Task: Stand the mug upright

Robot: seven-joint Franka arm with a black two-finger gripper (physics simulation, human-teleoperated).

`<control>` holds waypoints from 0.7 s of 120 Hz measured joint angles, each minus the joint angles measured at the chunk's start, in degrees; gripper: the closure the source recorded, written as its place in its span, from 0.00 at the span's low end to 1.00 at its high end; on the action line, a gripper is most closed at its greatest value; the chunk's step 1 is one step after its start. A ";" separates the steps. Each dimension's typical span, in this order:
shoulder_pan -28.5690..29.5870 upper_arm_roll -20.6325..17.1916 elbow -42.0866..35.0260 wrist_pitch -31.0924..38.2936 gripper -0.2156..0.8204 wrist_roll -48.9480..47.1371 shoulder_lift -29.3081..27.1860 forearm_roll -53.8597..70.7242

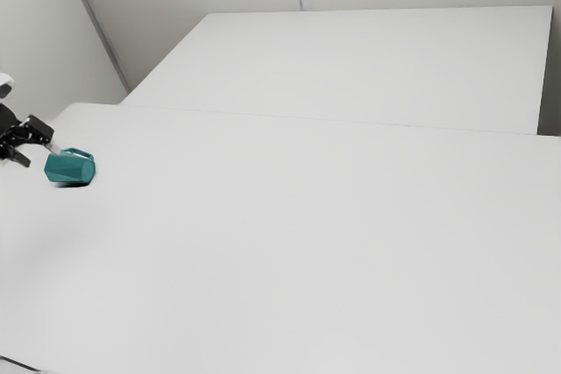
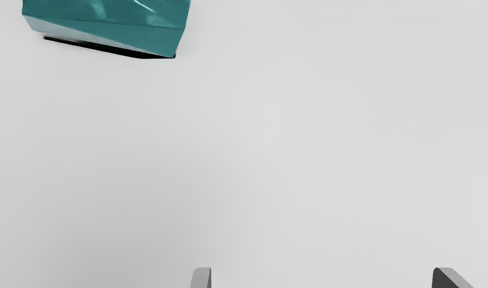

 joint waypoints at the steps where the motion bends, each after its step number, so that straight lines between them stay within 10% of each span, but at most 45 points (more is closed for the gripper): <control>1: 0.27 0.04 0.53 0.22 0.21 0.65 0.71 -0.65; 8: 3.29 -1.66 4.28 1.49 0.21 5.08 5.25 -4.59; 36: 30.87 -27.51 10.97 4.25 0.21 22.34 16.86 -10.97; 84: 41.87 -32.25 19.61 3.15 0.21 48.44 30.16 -12.46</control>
